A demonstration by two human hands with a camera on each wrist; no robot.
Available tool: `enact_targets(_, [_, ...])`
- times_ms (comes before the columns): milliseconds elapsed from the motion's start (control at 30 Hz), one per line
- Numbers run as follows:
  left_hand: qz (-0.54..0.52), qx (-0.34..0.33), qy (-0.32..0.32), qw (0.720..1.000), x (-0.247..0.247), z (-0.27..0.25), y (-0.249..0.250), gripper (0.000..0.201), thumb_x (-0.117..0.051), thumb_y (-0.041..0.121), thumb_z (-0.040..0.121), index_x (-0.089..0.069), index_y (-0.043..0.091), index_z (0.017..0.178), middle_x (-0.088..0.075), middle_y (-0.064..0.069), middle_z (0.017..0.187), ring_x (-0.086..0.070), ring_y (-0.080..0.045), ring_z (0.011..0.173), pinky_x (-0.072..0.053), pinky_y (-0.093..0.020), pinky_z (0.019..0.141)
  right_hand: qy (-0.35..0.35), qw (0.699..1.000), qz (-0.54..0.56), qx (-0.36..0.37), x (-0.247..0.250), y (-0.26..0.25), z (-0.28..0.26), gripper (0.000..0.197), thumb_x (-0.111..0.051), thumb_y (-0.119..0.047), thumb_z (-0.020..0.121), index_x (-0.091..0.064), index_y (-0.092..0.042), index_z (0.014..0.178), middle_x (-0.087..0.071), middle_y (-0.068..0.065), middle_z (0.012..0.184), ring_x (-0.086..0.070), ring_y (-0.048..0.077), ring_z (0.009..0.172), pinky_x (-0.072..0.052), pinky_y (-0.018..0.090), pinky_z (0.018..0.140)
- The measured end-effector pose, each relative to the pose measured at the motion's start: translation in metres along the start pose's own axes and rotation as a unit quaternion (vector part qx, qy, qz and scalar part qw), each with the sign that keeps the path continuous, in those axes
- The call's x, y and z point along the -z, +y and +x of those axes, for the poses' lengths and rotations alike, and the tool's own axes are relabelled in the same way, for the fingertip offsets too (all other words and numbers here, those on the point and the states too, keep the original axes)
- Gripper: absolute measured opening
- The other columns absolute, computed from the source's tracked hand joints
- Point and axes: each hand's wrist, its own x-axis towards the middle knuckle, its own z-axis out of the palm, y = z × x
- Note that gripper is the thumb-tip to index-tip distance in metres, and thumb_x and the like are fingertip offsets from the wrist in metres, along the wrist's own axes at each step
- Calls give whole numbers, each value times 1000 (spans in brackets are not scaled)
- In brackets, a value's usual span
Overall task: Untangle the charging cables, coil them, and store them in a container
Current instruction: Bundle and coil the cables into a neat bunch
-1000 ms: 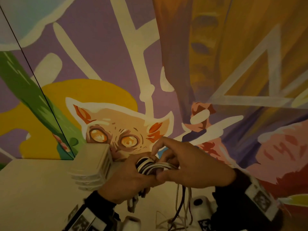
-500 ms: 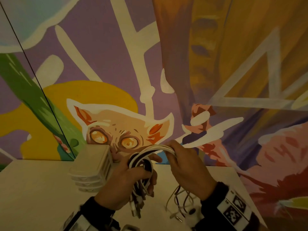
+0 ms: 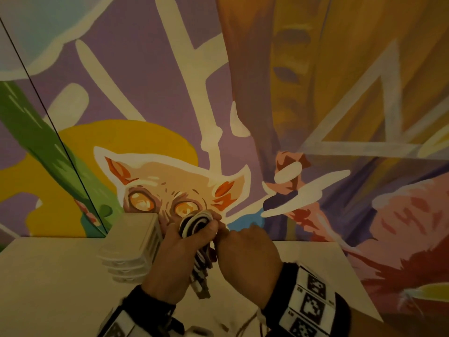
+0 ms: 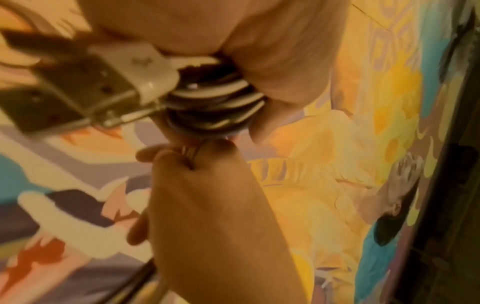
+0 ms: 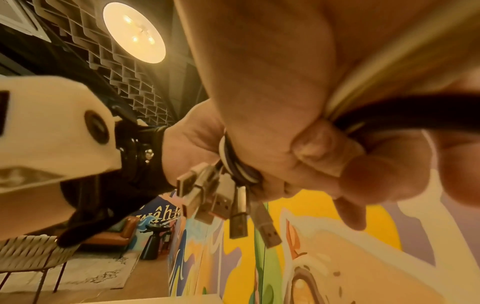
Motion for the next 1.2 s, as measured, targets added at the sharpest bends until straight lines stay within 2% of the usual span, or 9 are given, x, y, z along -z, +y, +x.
enact_targets(100, [-51,23,39,998,1,1,-6,31,-64,24,72,-69,4,94,-72,-14,80,-68,-31,70,-58,-42,59,-52,998,20,-2,-8,-2,-9,25,-83,-20,49,-62,-18,62,-48,-3,38,-41,13,27,-19,16,40])
enact_targets(200, [-130,13,40,991,11,9,5,22,-58,16,80,-64,1,95,-70,-15,82,-70,-27,76,-59,-43,70,-57,998,36,-12,-27,6,-12,29,-55,-17,87,-47,-16,114,-66,6,71,-63,24,55,-28,24,40])
enact_targets(400, [-178,-44,50,982,48,39,64,27,-45,23,97,-67,7,98,-74,-5,105,-69,-24,105,-57,-43,84,7,998,60,-36,-2,63,-10,20,-36,-41,98,-46,-24,99,-51,-6,64,-55,16,51,-41,26,45])
enact_targets(500, [-191,-115,77,972,64,47,90,23,-43,20,98,-59,13,83,-66,4,85,-71,-14,91,-60,-36,78,56,997,-19,-57,28,99,-5,18,-60,-36,91,-54,-19,85,-51,-2,51,-52,18,41,-33,23,34])
enact_targets(700, [-137,-152,128,971,92,52,95,21,-45,21,99,-55,19,81,-59,6,84,-67,-11,76,-59,-29,72,-132,984,52,-108,18,166,-26,3,-52,-40,93,-52,-39,91,-60,-10,76,-58,6,69,-41,19,57])
enact_targets(833, [-101,-152,134,974,87,52,97,20,-47,19,99,-54,16,80,-59,3,83,-67,-12,73,-59,-30,70,-243,962,52,-111,-24,203,-50,56,-60,-77,63,-51,-46,109,-63,-17,103,-61,7,87,-54,28,78])
enact_targets(933, [-28,-149,108,983,53,51,95,17,-51,15,96,-56,9,81,-62,-3,81,-70,-20,75,-60,-37,68,-259,950,138,-102,-22,185,-42,62,-64,-79,57,-49,-47,108,-55,-25,107,-58,5,97,-54,28,86])
enact_targets(1000, [23,-138,87,986,22,49,88,13,-55,11,94,-58,5,83,-64,-8,79,-70,-26,75,-61,-44,69,-164,949,249,-101,-6,151,-23,50,-64,-70,66,-52,-42,106,-60,-22,105,-61,3,95,-54,23,83])
enact_targets(1200, [0,-35,10,999,-30,46,67,11,-59,10,92,-61,1,89,-67,-12,78,-72,-31,77,-60,-48,71,-43,862,506,5,-7,26,16,49,-70,-36,83,-42,-38,123,-65,-18,104,-64,1,95,-55,24,79])
